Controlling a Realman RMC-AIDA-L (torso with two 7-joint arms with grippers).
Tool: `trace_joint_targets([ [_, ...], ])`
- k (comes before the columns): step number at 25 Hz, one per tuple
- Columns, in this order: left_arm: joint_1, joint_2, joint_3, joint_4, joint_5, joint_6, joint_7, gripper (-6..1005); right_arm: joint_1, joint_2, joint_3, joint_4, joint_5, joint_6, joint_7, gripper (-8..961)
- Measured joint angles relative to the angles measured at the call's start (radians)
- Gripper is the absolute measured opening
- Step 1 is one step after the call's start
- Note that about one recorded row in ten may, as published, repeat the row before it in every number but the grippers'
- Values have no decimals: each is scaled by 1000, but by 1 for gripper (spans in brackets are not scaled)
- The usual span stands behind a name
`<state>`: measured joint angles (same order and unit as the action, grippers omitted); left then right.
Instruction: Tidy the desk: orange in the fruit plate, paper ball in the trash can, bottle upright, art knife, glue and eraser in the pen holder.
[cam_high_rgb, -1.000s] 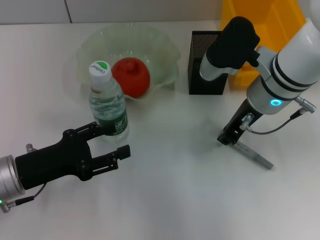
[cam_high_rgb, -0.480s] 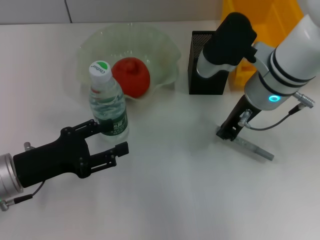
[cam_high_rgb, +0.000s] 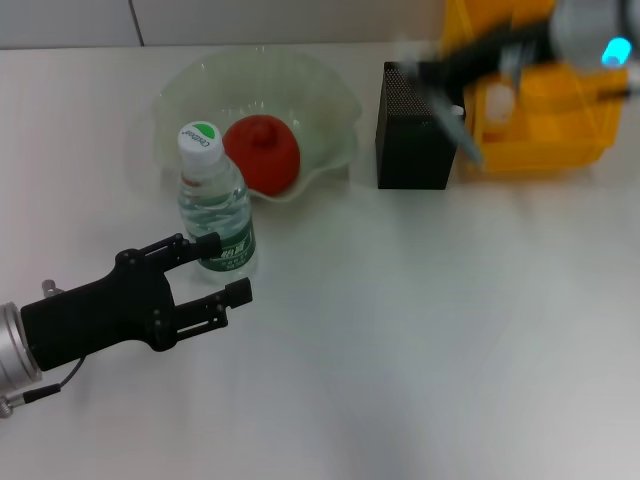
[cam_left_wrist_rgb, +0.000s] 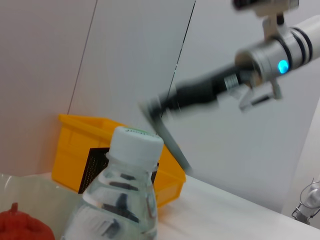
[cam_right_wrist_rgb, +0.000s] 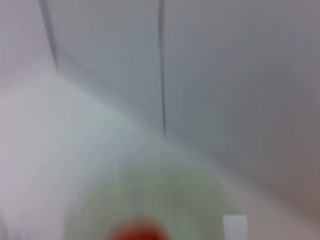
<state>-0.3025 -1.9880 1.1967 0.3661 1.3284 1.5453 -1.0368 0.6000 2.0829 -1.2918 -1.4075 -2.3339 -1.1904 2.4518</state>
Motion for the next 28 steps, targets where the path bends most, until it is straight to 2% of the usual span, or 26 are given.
trace_joint_targets([
  [2, -1, 0, 0, 3, 0, 0, -3, 758, -23, -1, 53, 56, 193, 107, -113, 146],
  [3, -5, 1, 0, 5, 0, 0, -6, 758, -22, -2, 77, 155, 346, 197, -220, 146],
  [4, -5, 1, 0, 5, 0, 0, -6, 758, -22, -2, 77, 155, 346, 197, -220, 145],
  [5, -9, 2, 0, 5, 0, 0, -6, 758, 10, -2, 85, 282, 432, 272, -303, 143],
  [6, -9, 2, 0, 5, 0, 0, -6, 758, 10, -2, 85, 282, 432, 272, -303, 142],
  [7, -10, 2, 0, 5, 0, 0, -6, 758, 33, -2, 88, 342, 443, 296, -329, 140],
  [8, -13, 3, -2, 5, 0, -1, -6, 758, 87, -2, 98, 468, 462, 340, -380, 139],
  [9, -13, 3, -2, 5, 0, -1, -6, 758, 87, -2, 98, 468, 462, 340, -380, 143],
  [10, -15, 4, -3, 5, 0, -1, -6, 758, 126, -3, 107, 560, 490, 365, -437, 147],
  [13, -20, 5, -21, 4, 5, -1, -6, 758, 153, -3, 111, 634, 530, 378, -496, 159],
  [24, -26, 5, -25, 2, 6, -14, -3, 758, 148, -2, 101, 640, 528, 391, -508, 201],
  [28, -26, 5, -25, 4, 6, -13, -10, 758, 120, 0, 108, 597, 533, 363, -510, 217],
])
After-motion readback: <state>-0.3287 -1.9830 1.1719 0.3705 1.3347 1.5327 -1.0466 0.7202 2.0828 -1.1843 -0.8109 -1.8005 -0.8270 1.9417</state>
